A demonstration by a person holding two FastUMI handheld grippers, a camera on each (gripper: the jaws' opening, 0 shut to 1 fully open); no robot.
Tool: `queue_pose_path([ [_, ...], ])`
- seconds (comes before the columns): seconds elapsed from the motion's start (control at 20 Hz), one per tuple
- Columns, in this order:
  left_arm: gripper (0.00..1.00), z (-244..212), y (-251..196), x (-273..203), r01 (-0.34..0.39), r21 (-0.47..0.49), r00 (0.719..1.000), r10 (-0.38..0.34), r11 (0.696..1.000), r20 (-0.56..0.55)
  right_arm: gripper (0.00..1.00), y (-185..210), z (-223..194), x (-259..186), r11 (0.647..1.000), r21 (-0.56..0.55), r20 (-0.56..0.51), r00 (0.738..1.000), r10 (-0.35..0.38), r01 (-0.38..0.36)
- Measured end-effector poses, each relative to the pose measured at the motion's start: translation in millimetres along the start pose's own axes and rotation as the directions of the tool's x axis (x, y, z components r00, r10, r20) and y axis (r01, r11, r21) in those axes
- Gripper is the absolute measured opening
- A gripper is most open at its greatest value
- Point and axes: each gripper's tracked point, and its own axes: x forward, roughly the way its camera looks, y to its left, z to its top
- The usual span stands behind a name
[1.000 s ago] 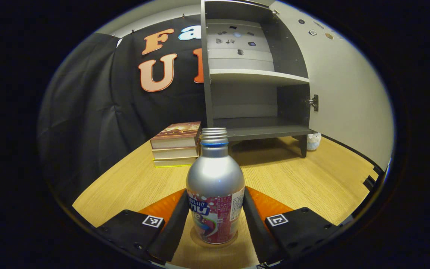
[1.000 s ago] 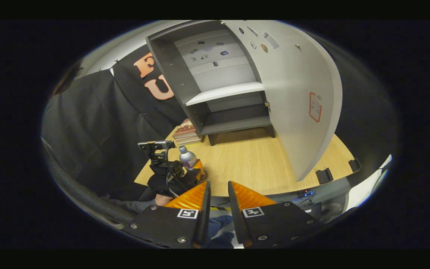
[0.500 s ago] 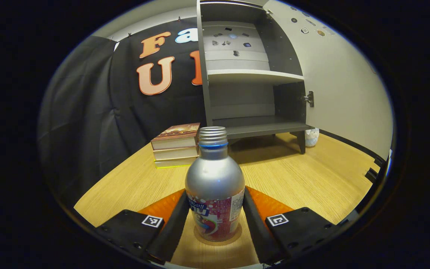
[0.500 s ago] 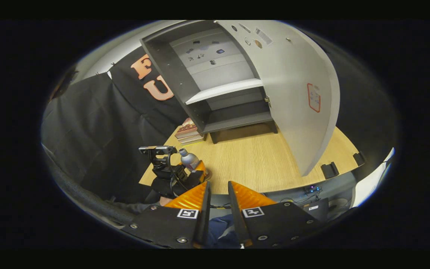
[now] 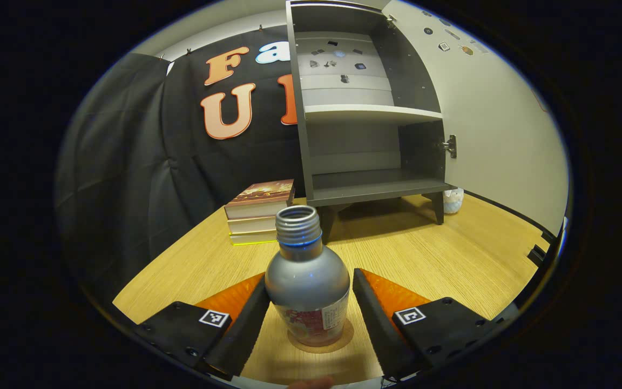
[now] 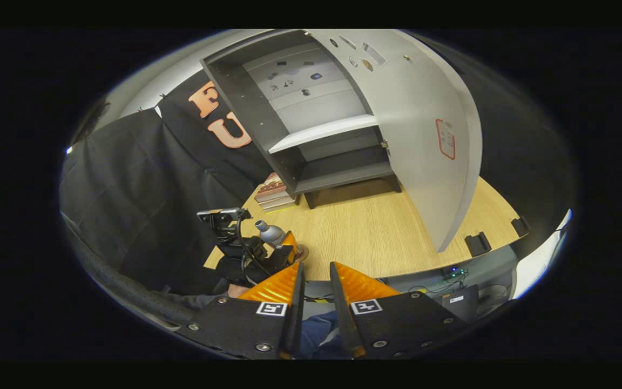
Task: Open the cabinet door with the right hand, grasp the bottle in the cabinet with the left hand and place it on the coaster, then close the cabinet door with the right hand.
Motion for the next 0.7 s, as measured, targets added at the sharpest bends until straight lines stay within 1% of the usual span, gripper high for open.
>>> queue_pose_path([
  [0.25,0.96,39,5,-14,-0.012,0.011,0.998,0.012,1.000,0.059,0.29,4,5,-8,1.000,-0.014,0.042,0.999,0.010,-0.010],
  [0.35,0.96,66,9,-22,-0.026,0.004,0.995,0.025,1.000,0.096,0.29,5,11,-14,1.000,-0.015,0.069,0.997,0.017,-0.016],
  [0.45,0.94,94,9,-31,-0.020,-0.001,0.991,0.020,1.000,0.134,0.29,5,22,-24,1.000,-0.011,0.113,0.993,0.026,-0.024],
  [0.5,0.96,109,9,-37,-0.019,0.000,0.988,0.019,1.000,0.156,0.29,5,28,-28,1.000,-0.013,0.137,0.990,0.028,-0.026],
  [0.55,0.96,121,7,-42,-0.011,-0.002,0.986,0.011,1.000,0.167,0.18,3,35,-34,1.000,-0.015,0.161,0.986,0.029,-0.027],
  [0.6,0.96,136,4,-50,-0.004,-0.004,0.983,0.005,1.000,0.184,0.29,1,44,-42,0.999,-0.021,0.192,0.981,0.030,-0.027],
  [0.7,0.96,170,-3,-67,0.020,-0.002,0.973,-0.019,1.000,0.231,0.29,-3,66,-57,0.999,-0.036,0.261,0.965,0.033,-0.024],
])
